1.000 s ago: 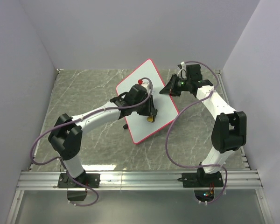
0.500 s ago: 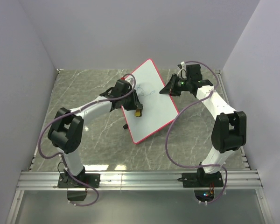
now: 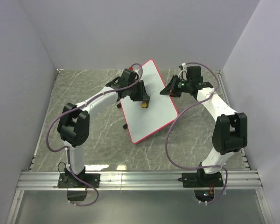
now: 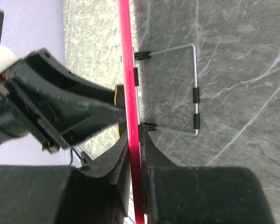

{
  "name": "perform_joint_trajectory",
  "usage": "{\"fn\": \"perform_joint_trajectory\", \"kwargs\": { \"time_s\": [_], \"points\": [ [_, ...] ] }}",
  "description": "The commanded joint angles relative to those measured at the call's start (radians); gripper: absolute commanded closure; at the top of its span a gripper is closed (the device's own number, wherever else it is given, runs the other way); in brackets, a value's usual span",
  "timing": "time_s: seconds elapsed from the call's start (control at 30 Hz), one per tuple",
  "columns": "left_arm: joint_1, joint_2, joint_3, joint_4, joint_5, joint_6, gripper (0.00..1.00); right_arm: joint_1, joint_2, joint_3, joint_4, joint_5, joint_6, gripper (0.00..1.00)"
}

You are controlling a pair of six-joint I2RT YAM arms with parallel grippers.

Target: Erase the whiteboard

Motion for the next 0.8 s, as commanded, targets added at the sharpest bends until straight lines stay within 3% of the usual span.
{"fn": "perform_joint_trajectory", "kwargs": {
  "time_s": [0.0, 0.23, 0.4, 0.77],
  "points": [
    [0.024, 0.103, -0.003, 0.048, 0.046, -0.004, 1.00, 0.059, -0.019, -0.015, -0.087, -0.008, 0.030, 1.00],
    [0.154, 0.169, -0.001, 0.028, 0.016, -0.002, 1.00, 0.059, -0.010, 0.030, -0.144, 0.000, 0.007, 1.00],
    [0.162, 0.190, 0.002, 0.034, 0.038, 0.005, 1.00, 0.061, -0.013, 0.050, -0.158, 0.009, 0.003, 1.00],
    [-0.022, 0.071, -0.038, 0.054, 0.102, 0.025, 1.00, 0.061, -0.028, 0.019, -0.114, 0.028, 0.044, 1.00]
  ]
}}
